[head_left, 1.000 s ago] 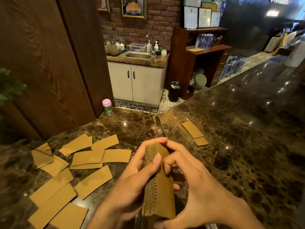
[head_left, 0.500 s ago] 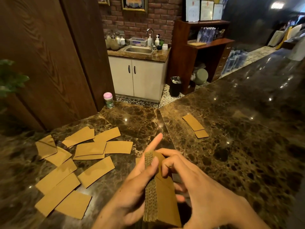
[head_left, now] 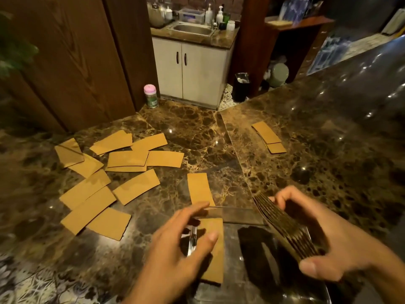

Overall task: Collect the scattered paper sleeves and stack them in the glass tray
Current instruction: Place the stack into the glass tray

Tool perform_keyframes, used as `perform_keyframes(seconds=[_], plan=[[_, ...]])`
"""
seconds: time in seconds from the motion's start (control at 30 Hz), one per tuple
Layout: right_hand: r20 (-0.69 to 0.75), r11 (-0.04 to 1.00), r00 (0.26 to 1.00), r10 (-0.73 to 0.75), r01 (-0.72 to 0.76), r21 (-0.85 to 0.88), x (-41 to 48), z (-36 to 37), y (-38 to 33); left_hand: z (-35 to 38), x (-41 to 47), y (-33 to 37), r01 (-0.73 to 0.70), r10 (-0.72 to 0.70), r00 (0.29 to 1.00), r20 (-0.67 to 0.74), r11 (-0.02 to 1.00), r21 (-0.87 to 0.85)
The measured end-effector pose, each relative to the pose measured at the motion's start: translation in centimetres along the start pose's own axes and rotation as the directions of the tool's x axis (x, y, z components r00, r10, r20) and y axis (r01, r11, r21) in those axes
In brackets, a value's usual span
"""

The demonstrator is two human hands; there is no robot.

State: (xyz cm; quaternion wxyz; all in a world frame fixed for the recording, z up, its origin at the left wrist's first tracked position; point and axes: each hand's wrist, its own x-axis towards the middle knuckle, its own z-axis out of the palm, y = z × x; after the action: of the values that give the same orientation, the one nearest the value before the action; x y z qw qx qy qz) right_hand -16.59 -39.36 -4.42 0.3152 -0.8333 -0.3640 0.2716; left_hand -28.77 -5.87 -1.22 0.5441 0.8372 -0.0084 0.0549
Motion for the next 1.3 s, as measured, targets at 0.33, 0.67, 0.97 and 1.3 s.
perform_keyframes(seconds=[0.33, 0.67, 0.97, 1.3], plan=[[0.264, 0.767, 0.882, 0.39, -0.153, -0.623, 7.0, 4.2, -10.4, 1.4, -1.2, -3.7, -0.042, -0.012, 0.984, 0.179, 0.954, 0.297], [0.087, 0.791, 0.912, 0.401, -0.297, -0.535, 7.5, 6.8, -9.1, 1.4, -0.7, -4.8, -0.067, 0.014, 0.988, 0.156, 0.937, 0.344], [0.191, 0.862, 0.88, 0.436, -0.347, -0.368, 8.2, 4.9, -9.6, 1.3, -0.5, -4.5, -0.035, 0.007, 0.995, 0.103, 0.961, 0.274], [-0.273, 0.796, 0.866, 0.42, -0.495, -0.348, 21.4, -0.1, -13.9, -17.6, 0.3, -14.2, 0.565, -0.463, 0.806, -0.37, 0.413, 0.714]])
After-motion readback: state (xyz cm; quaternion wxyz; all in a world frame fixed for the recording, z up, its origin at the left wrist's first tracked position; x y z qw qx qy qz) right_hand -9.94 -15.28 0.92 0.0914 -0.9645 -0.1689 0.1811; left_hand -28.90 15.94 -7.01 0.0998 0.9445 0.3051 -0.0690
